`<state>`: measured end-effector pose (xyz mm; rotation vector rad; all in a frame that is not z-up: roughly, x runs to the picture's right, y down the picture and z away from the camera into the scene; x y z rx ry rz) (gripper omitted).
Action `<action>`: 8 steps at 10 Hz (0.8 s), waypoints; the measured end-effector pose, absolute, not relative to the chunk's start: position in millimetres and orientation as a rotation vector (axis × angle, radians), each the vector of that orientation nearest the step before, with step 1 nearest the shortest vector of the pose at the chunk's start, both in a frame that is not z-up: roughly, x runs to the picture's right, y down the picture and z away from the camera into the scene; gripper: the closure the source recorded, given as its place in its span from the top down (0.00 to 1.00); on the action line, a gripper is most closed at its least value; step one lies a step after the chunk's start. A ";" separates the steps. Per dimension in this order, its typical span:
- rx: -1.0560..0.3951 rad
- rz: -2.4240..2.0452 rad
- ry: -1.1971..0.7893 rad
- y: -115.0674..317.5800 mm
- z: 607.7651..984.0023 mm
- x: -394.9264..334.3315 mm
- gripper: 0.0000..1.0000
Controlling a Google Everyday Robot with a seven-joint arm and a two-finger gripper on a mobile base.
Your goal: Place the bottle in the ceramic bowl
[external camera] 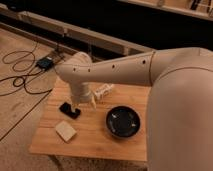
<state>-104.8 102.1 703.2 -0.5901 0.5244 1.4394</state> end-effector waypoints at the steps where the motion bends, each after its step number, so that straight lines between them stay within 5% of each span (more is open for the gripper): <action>1: -0.590 1.439 0.524 102.1 703.2 -104.8 0.65; 8: -0.557 1.440 0.529 90.0 725.6 -92.6 0.65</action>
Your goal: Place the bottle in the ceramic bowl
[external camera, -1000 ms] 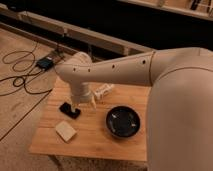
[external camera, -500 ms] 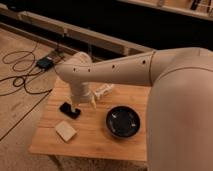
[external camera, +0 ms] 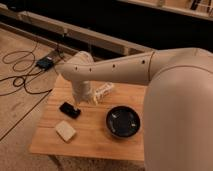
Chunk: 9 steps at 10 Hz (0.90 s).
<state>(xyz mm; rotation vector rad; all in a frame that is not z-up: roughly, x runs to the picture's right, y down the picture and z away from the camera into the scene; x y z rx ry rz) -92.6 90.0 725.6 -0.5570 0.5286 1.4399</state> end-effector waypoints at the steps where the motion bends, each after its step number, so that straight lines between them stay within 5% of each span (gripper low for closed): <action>1: -0.541 1.439 0.535 83.7 737.8 -86.2 0.65; 9: -0.529 1.470 0.518 29.4 861.6 -36.1 0.65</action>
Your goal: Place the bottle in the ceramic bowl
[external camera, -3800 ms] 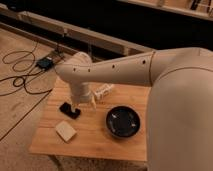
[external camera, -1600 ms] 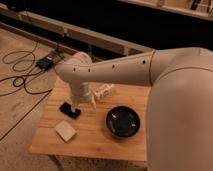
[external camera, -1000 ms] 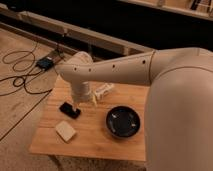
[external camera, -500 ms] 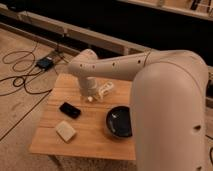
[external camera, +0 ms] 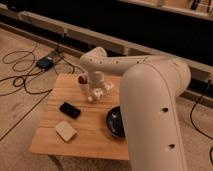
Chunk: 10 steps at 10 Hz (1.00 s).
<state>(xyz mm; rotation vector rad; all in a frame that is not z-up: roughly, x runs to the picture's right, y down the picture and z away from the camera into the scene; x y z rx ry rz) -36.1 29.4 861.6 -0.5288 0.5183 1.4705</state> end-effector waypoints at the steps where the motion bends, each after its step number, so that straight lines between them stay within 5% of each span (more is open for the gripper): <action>1: -0.535 1.477 0.503 21.2 878.6 -32.0 0.65; 10: -0.477 1.498 0.531 -9.8 950.4 -20.5 0.65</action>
